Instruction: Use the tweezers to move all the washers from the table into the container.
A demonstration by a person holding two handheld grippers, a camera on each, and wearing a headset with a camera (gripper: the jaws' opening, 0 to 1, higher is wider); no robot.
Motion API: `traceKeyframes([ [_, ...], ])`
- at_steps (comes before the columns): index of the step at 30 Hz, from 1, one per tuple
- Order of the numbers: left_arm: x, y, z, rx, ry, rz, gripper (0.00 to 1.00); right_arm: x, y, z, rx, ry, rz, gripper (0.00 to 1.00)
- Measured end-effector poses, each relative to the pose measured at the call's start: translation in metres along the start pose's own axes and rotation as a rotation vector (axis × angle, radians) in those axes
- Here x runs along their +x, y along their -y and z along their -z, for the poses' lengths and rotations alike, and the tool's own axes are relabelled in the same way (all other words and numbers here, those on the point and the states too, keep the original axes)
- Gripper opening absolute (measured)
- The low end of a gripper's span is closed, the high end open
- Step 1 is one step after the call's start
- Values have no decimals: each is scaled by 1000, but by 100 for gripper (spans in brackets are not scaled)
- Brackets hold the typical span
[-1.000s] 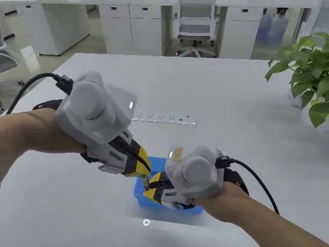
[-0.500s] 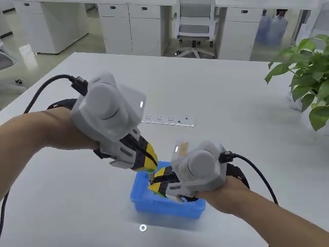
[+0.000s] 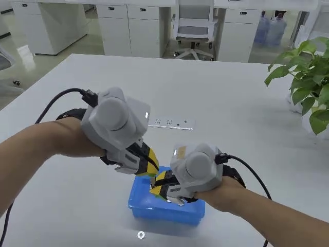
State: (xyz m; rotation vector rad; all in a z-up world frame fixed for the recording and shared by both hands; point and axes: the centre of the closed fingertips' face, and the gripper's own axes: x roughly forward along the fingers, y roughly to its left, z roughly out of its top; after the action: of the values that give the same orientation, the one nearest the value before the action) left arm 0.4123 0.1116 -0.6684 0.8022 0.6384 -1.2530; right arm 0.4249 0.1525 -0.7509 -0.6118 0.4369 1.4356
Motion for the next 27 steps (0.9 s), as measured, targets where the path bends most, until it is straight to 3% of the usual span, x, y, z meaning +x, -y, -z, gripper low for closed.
traceKeyframes([
  [9,9,-3,6,-12,1,-15,5,6,5,8,19,-34,-11,10],
  [27,25,-4,12,-23,0,13,5,14,5,26,34,-99,-23,10],
])
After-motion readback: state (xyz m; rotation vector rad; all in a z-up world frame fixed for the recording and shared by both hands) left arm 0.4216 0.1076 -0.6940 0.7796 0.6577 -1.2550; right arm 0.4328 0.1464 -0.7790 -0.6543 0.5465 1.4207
